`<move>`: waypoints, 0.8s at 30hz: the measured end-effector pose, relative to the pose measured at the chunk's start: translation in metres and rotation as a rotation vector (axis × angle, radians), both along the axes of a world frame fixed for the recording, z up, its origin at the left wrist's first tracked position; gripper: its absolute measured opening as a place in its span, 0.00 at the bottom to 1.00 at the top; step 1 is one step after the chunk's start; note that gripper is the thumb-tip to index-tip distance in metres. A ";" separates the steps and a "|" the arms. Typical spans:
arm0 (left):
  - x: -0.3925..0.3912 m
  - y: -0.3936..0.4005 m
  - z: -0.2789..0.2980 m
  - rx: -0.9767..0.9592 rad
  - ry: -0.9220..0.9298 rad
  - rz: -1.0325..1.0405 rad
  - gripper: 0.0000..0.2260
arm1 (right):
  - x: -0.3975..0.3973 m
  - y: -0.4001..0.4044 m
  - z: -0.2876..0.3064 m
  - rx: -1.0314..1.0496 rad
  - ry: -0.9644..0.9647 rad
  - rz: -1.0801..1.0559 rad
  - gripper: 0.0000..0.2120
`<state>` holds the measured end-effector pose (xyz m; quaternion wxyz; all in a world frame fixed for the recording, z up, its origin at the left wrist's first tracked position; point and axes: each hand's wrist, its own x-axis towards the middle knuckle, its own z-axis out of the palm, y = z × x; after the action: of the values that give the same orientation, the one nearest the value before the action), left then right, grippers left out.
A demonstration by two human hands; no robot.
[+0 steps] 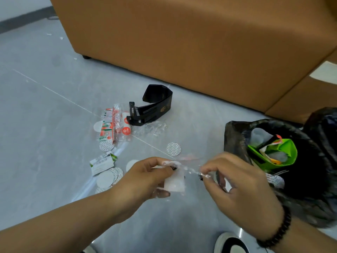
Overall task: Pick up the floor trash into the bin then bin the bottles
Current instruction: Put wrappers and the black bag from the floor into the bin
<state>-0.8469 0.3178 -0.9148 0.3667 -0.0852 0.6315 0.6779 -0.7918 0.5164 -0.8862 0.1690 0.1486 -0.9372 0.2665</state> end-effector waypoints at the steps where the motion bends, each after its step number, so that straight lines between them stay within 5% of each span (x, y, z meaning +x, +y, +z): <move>1: 0.004 0.003 0.000 0.050 -0.050 0.040 0.08 | 0.008 -0.002 -0.006 -0.012 0.005 -0.015 0.03; 10: 0.012 0.012 0.021 0.416 -0.135 0.014 0.19 | 0.008 -0.010 -0.010 0.211 0.077 0.034 0.05; 15: 0.010 0.018 0.021 0.245 -0.057 0.057 0.13 | 0.011 -0.018 -0.007 0.310 0.004 0.134 0.02; 17: 0.009 0.015 0.018 0.190 -0.058 0.094 0.17 | 0.013 -0.015 -0.004 0.210 -0.090 0.180 0.05; 21: 0.007 0.005 0.016 0.109 -0.008 0.152 0.12 | 0.000 0.002 0.011 -0.206 -0.218 0.138 0.14; 24: 0.008 0.003 0.018 0.092 0.018 0.097 0.07 | -0.017 0.007 0.023 -0.314 -0.296 0.002 0.17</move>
<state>-0.8391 0.3209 -0.8963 0.3311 -0.0927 0.5980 0.7240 -0.8083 0.5238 -0.8633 0.0504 0.0806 -0.8987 0.4282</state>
